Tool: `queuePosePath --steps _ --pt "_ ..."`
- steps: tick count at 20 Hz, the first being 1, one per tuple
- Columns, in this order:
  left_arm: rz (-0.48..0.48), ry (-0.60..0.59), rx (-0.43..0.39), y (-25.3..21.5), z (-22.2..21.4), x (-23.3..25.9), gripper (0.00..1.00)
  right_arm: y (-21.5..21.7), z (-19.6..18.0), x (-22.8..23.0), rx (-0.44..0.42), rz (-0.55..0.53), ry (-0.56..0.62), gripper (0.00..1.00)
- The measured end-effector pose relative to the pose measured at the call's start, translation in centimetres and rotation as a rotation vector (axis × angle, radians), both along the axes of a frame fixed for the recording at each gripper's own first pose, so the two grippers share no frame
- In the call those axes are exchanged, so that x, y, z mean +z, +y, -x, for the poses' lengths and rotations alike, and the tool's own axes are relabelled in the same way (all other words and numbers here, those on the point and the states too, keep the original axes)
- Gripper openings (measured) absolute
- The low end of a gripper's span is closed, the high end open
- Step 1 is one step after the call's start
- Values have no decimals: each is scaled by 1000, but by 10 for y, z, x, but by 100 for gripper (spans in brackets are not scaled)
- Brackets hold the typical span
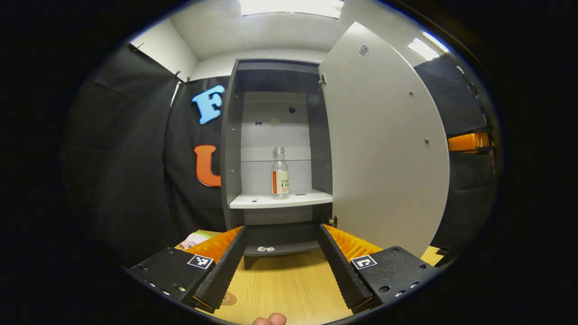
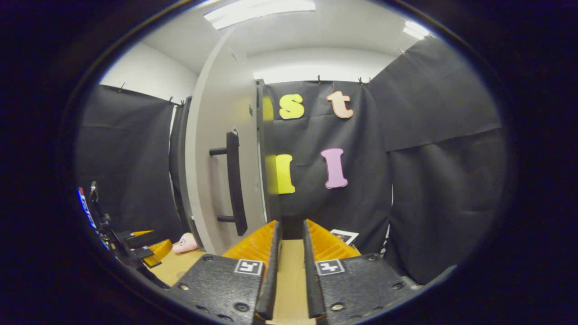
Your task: Open the cabinet door with the right hand, grasp the bottle in the cabinet with the left hand and place it on the coaster, then close the cabinet door with the right hand.
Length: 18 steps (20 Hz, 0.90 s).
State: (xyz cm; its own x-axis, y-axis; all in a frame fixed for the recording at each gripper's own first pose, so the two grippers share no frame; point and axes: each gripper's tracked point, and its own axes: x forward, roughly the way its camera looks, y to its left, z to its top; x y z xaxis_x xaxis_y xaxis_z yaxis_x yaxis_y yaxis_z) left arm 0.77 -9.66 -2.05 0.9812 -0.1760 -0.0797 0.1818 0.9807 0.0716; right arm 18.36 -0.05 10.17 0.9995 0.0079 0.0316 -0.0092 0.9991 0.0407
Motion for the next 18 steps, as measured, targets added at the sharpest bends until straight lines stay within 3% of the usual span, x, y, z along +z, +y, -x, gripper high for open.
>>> queuePosePath --steps 1,2,3,4,5,9,13,18 --pt "2 -7 -2 -1 -7 4 95 -1 -4 -4 -3 11 5 48" --pt "6 -12 -3 -2 -15 9 95 0 -8 -6 -2 27 11 56" --pt "12 -20 -6 -4 -23 15 95 1 -12 -7 1 39 18 75" --pt "17 -35 -5 -5 -33 22 95 0 -17 -10 -5 48 22 84" --pt "21 -54 -2 -5 -44 30 95 3 -21 -10 4 49 22 100" --pt "41 -90 -23 -12 -107 55 95 7 -28 -8 38 22 17 96" --pt "38 -152 -29 -17 -189 88 95 5 -28 -15 39 -1 18 100" --pt "47 -130 -17 -18 -282 83 95 -30 -18 -37 -67 -3 82 96"
